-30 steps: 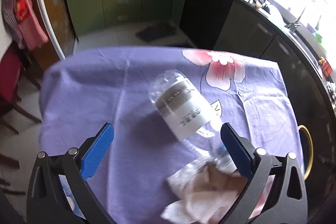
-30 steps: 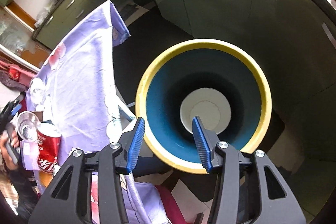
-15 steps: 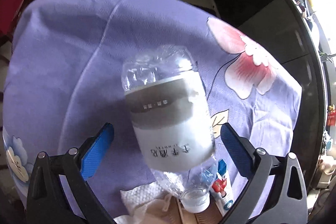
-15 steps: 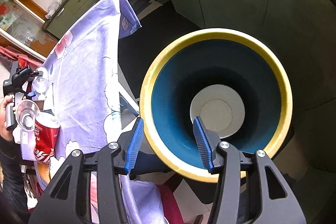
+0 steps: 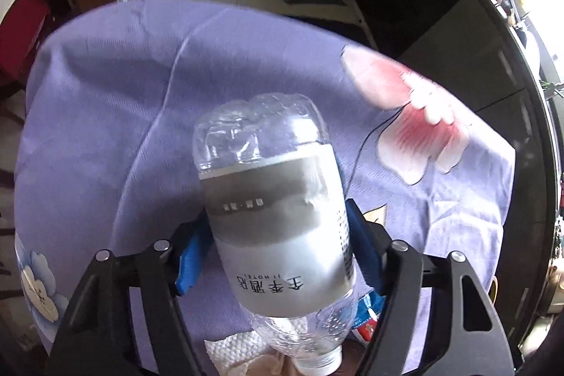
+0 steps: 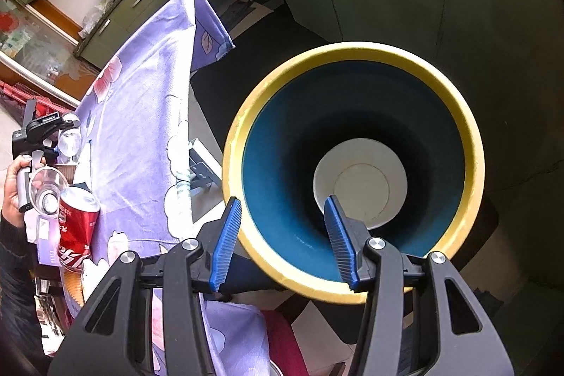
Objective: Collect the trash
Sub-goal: 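Grasp the clear plastic bottle with the left gripper and lift it, then carry the bottle over the bin and open the left gripper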
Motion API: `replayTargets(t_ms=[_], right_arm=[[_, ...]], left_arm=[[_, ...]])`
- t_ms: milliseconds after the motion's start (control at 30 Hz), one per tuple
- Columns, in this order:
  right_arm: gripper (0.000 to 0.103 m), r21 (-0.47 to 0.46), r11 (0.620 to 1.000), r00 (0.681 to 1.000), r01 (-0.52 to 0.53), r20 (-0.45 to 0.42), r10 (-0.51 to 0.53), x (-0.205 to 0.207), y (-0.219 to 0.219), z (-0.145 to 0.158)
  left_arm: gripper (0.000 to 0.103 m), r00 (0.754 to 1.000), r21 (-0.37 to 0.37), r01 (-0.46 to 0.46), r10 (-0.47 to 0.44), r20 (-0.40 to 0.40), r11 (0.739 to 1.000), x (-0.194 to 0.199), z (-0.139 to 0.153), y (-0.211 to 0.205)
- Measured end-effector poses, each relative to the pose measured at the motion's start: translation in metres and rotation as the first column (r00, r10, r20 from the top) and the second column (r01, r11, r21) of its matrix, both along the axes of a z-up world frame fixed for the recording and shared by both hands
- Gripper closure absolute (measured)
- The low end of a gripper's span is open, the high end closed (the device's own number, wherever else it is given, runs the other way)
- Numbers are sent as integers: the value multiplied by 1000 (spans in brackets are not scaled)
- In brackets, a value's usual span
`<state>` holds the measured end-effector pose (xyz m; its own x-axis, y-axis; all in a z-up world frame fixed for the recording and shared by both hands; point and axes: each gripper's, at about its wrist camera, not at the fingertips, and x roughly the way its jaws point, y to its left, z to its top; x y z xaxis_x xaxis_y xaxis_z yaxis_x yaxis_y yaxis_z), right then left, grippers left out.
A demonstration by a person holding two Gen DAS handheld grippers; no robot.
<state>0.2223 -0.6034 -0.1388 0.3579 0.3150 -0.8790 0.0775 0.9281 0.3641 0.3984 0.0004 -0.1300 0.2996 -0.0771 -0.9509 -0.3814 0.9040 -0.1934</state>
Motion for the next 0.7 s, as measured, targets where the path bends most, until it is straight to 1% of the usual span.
replayTargets(t_ms=[133,200,267,333,433,500,700], right_arm=[[54,3,1000,999,11,33,-11,-5,-2,9],[54,2,1000,999,14,52,-14,-8,-1,15],[54,5,1000,998,13,69,-14,-11,-1,18],[54,10,1000,997,10,82,-11,-15,1,21],[54,14,1000,995,2,95,-3,-20,3,23],[54,16,1000,995,-4,101,2,-23,2,23],[54,21,1000,992,-7,127,4,-33,-2,28]], left_arm=[[38,993,50,28,-33,111,998,-5,32,-6],[38,983,67,38,-50,177,997,-9,55,-8],[38,971,93,55,-75,228,994,-12,70,-14],[39,959,129,74,-106,263,989,-19,83,-23],[39,943,171,102,-150,298,980,-29,94,-39],[40,935,182,119,-172,311,976,-42,100,-40],[40,910,212,183,-247,333,960,-62,118,-55]])
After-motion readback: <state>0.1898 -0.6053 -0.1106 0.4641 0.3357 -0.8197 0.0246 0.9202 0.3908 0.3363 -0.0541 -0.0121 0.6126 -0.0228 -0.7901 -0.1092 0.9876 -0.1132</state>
